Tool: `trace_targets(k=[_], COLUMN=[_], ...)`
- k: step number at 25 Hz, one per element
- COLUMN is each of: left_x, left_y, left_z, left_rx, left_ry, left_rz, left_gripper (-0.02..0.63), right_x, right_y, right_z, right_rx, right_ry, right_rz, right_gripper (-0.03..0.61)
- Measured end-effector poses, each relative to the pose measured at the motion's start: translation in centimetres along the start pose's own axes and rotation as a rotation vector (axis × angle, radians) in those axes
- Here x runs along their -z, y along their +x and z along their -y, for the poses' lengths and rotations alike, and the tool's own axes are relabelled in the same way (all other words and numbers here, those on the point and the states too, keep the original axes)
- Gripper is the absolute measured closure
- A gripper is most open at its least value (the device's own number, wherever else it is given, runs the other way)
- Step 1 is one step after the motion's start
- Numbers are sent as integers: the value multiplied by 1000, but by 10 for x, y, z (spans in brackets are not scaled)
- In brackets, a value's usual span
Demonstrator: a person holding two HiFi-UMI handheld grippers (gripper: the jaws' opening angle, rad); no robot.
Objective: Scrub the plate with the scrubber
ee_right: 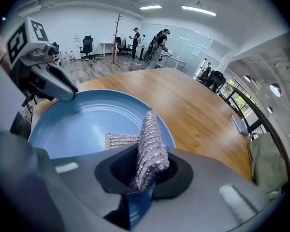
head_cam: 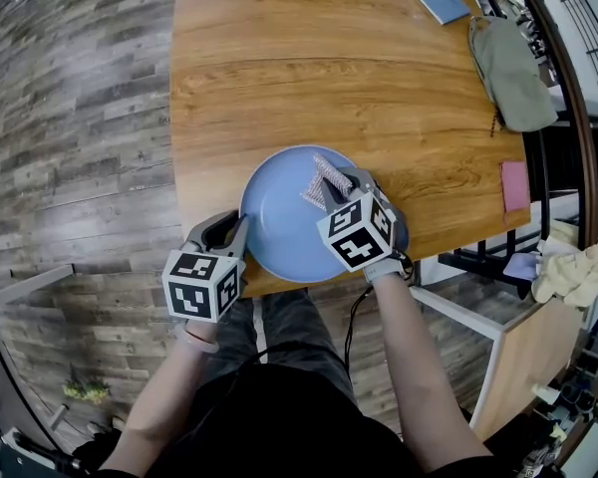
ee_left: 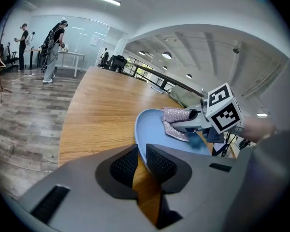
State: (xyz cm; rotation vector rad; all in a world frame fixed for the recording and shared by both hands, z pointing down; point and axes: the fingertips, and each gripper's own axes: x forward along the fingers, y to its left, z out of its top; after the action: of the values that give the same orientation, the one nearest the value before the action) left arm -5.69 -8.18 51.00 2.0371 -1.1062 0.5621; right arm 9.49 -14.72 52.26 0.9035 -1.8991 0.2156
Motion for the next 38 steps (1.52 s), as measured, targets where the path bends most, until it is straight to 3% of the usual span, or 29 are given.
trace_targets(k=[5, 9, 15, 20, 30, 38], left_x=[1, 2, 1, 1, 0, 1], left_y=[1, 1, 0, 1, 1, 1], left_z=[0, 0, 1, 1, 0, 1], left_rx=[2, 2, 2, 0, -4, -5], left_ry=[1, 2, 4, 6, 6, 3], left_rz=[-1, -1, -1, -2, 3, 7], left_gripper=[568, 568, 568, 568, 568, 568], right_x=[22, 28, 10, -10, -36, -6], right_y=[-15, -25, -23, -12, 12, 4], right_z=[-10, -36, -73, -81, -40, -2], right_rx=[7, -57, -170, -208, -85, 27], right_ry=[-11, 24, -6, -68, -88, -26], right_rz=[-38, -40, -17, 23, 71, 11], right_gripper=[517, 518, 517, 514, 514, 515])
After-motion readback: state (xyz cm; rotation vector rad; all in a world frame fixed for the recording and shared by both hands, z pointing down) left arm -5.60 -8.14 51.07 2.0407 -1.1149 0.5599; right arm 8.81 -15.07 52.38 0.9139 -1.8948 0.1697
